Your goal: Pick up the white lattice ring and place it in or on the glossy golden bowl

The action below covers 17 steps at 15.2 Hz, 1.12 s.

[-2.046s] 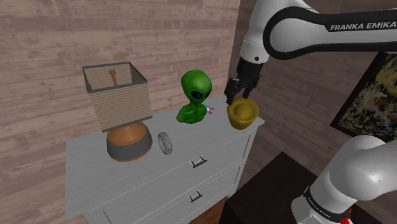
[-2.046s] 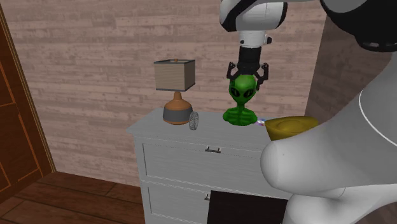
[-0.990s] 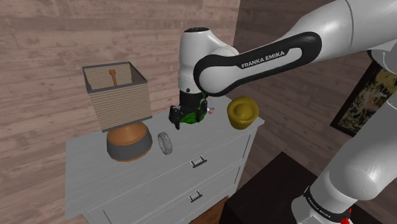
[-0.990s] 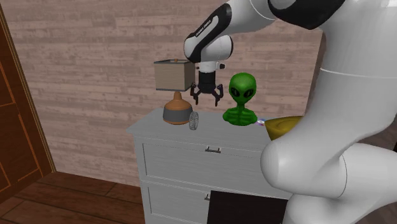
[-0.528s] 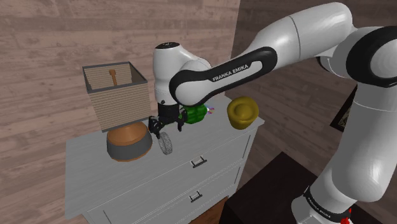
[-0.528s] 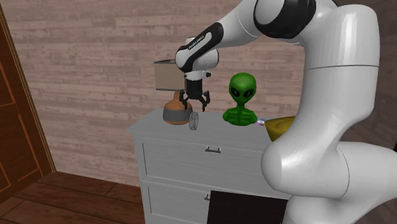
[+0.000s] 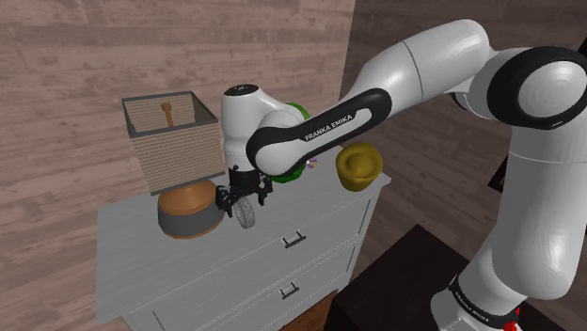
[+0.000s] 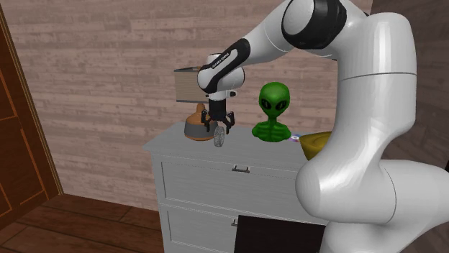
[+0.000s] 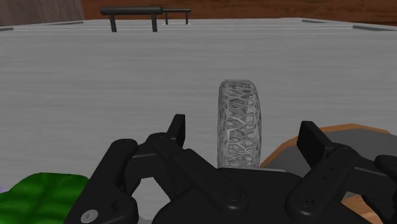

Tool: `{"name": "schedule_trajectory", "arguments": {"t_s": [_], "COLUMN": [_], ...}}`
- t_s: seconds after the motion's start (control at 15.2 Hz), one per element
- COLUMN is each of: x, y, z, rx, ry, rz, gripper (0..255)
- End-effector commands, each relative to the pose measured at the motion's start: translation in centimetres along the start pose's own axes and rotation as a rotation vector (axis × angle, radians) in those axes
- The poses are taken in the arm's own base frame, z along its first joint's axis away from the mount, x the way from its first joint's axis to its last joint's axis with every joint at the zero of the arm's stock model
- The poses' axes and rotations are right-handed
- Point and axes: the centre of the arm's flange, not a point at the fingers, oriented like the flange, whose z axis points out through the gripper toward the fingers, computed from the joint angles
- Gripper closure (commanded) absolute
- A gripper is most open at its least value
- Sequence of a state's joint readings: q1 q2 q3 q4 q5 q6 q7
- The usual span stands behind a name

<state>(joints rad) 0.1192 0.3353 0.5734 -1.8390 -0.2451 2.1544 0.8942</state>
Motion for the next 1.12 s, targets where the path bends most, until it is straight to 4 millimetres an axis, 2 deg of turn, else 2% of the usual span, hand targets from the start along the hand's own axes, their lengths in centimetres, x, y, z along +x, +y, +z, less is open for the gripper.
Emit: {"name": "schedule_trajectory", "arguments": {"t_s": [0.0, 0.4, 0.46, 1.06], "x": [-0.03, -0.03, -0.03, -0.03], "y": [0.1, 0.1, 0.1, 0.1], "z": [0.35, 0.34, 0.34, 0.35], "rx": [0.0, 0.0, 0.0, 0.0], "ry": [0.0, 0.0, 0.0, 0.0], "rz": [0.0, 0.0, 0.0, 0.0], "gripper": [0, 0, 255, 255]}}
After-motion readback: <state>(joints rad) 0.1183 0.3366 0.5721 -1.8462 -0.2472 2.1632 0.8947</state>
